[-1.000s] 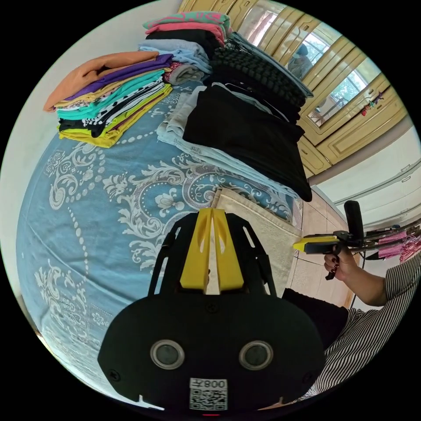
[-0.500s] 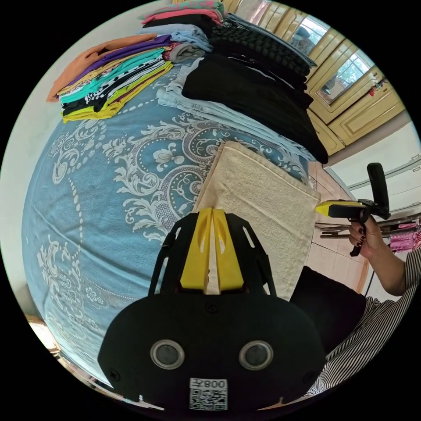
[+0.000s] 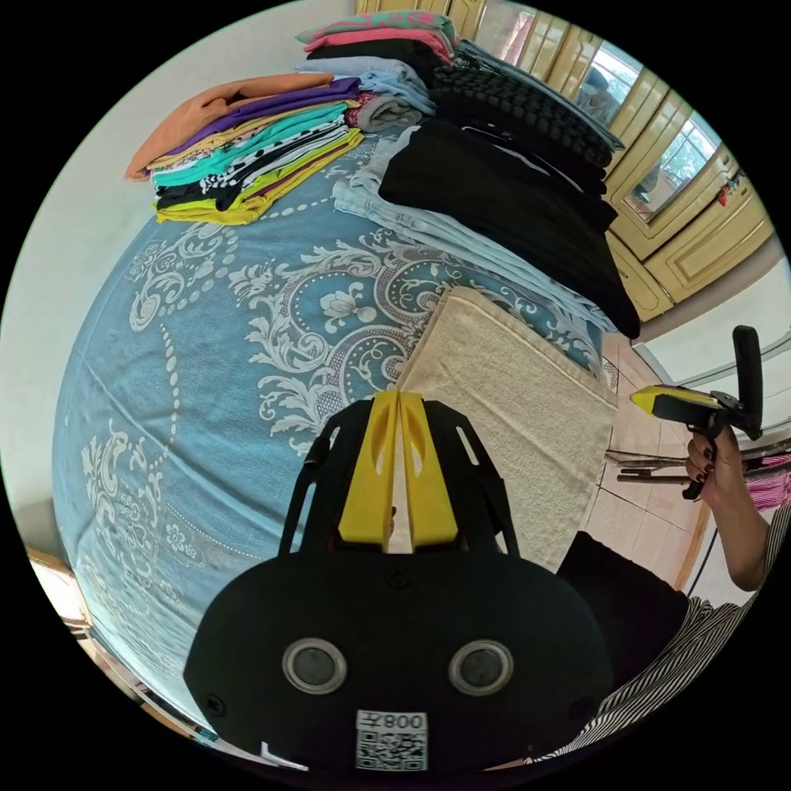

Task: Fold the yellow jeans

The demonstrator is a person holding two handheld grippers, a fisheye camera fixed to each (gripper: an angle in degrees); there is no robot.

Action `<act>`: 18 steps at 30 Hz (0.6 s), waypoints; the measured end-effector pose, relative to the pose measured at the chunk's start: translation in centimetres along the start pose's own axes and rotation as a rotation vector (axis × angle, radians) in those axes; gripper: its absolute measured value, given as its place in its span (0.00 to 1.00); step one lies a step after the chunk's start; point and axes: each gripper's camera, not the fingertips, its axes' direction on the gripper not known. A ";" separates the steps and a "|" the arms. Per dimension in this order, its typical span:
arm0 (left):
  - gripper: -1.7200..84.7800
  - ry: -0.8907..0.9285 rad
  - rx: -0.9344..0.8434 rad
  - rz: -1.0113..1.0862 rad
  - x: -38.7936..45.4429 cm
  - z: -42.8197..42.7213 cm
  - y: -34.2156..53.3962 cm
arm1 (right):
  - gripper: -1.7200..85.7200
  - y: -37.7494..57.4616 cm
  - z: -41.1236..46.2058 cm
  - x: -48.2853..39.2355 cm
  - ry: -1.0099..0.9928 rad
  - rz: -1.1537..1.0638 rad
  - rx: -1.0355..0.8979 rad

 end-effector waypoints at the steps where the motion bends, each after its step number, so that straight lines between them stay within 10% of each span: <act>1: 0.02 0.030 0.009 0.013 0.4 -0.7 0.2 | 0.02 -0.5 0.6 -1.3 0.003 -0.039 -0.010; 18: 0.02 0.008 0.061 -0.121 -2.9 -13.1 9.8 | 0.02 -3.6 7.6 -13.3 0.242 -0.433 -0.203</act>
